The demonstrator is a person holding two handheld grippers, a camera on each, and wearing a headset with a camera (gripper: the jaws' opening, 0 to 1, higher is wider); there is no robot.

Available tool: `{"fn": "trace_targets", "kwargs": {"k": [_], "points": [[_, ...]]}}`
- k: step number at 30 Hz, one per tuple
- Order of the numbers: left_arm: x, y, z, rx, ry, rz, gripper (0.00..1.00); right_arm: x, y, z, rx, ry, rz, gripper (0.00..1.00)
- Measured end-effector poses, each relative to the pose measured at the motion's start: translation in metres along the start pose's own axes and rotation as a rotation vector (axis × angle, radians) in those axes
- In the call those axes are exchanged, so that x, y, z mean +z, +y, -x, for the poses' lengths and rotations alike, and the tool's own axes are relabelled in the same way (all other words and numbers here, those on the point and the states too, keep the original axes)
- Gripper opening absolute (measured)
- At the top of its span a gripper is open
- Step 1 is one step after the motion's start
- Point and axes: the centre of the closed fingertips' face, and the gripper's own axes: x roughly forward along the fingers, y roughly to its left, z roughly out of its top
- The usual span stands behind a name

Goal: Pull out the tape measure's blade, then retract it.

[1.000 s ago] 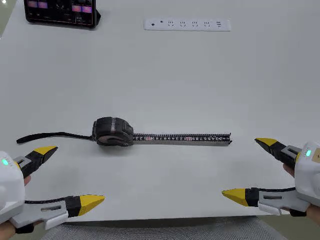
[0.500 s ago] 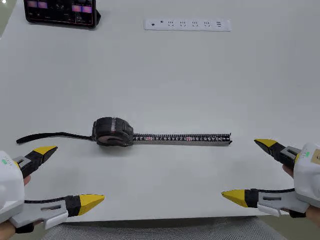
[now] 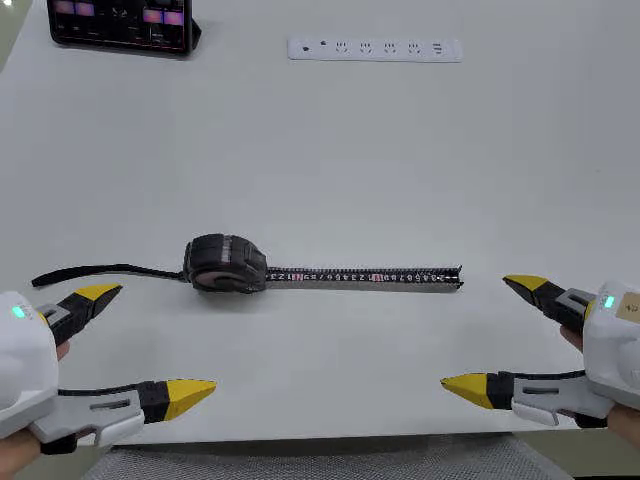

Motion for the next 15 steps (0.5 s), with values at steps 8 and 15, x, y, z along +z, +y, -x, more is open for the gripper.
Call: {"fn": "trace_targets", "kwargs": {"k": [8,15], "points": [[0.008,0.000,-0.009,-0.008,-0.007,-0.004,0.93,0.002,-0.003,-0.002,0.005,0.004,0.011,0.87],[0.013,0.000,-0.012,-0.011,-0.012,-0.009,0.93,0.003,-0.005,-0.003,0.005,0.002,0.012,0.87]]}}
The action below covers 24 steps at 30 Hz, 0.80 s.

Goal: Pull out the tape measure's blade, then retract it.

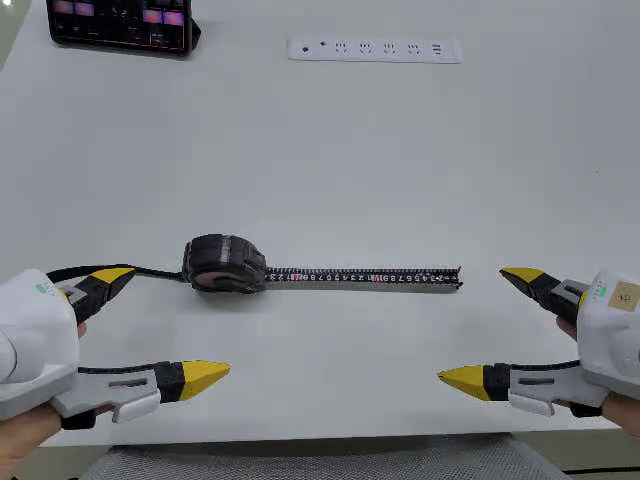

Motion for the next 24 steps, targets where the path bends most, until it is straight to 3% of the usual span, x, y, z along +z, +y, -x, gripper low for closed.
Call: {"fn": "trace_targets", "kwargs": {"k": [10,24], "points": [[0.008,-0.001,-0.015,-0.001,-0.009,0.019,0.93,0.003,-0.008,-0.005,0.005,-0.004,0.003,0.86],[0.011,0.008,-0.045,0.034,0.006,0.095,0.91,0.006,-0.022,-0.013,0.013,0.003,0.019,0.86]]}}
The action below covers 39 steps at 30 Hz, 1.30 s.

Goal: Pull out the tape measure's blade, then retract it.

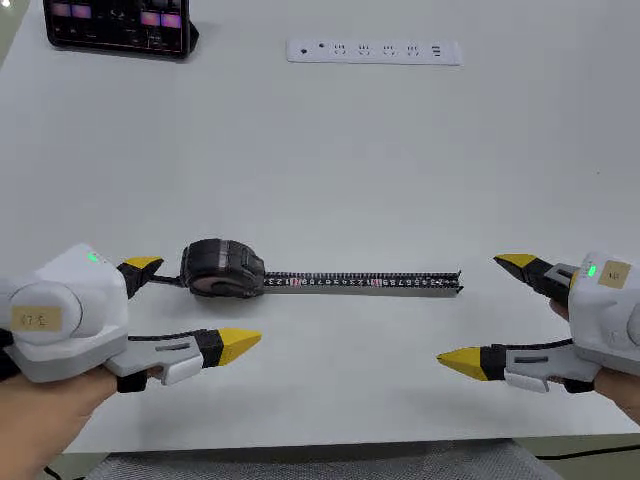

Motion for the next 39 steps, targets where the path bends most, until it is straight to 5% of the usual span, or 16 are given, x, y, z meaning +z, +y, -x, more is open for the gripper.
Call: {"fn": "trace_targets", "kwargs": {"k": [21,39], "points": [[0.004,-0.006,-0.018,0.014,-0.014,0.065,0.90,0.003,-0.008,-0.004,0.009,0.002,0.004,0.82],[0.009,0.008,-0.027,0.162,-0.079,0.189,0.79,0.000,-0.025,-0.011,0.075,0.077,0.095,0.69]]}}
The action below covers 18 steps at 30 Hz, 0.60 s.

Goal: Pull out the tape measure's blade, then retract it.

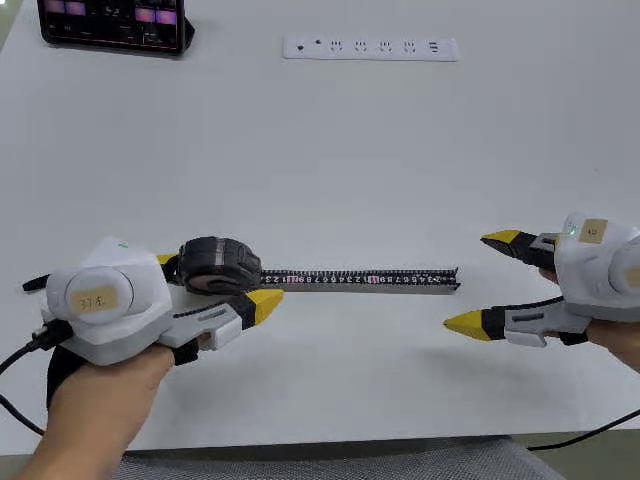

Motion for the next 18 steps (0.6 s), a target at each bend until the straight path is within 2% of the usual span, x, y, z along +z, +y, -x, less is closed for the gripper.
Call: {"fn": "trace_targets", "kwargs": {"k": [6,18], "points": [[0.001,0.000,-0.005,0.033,-0.010,0.018,0.80,-0.003,-0.002,-0.006,0.030,0.028,0.032,0.68],[0.000,0.012,-0.011,0.135,-0.020,0.058,0.71,-0.004,-0.009,-0.012,0.060,0.058,0.072,0.62]]}}
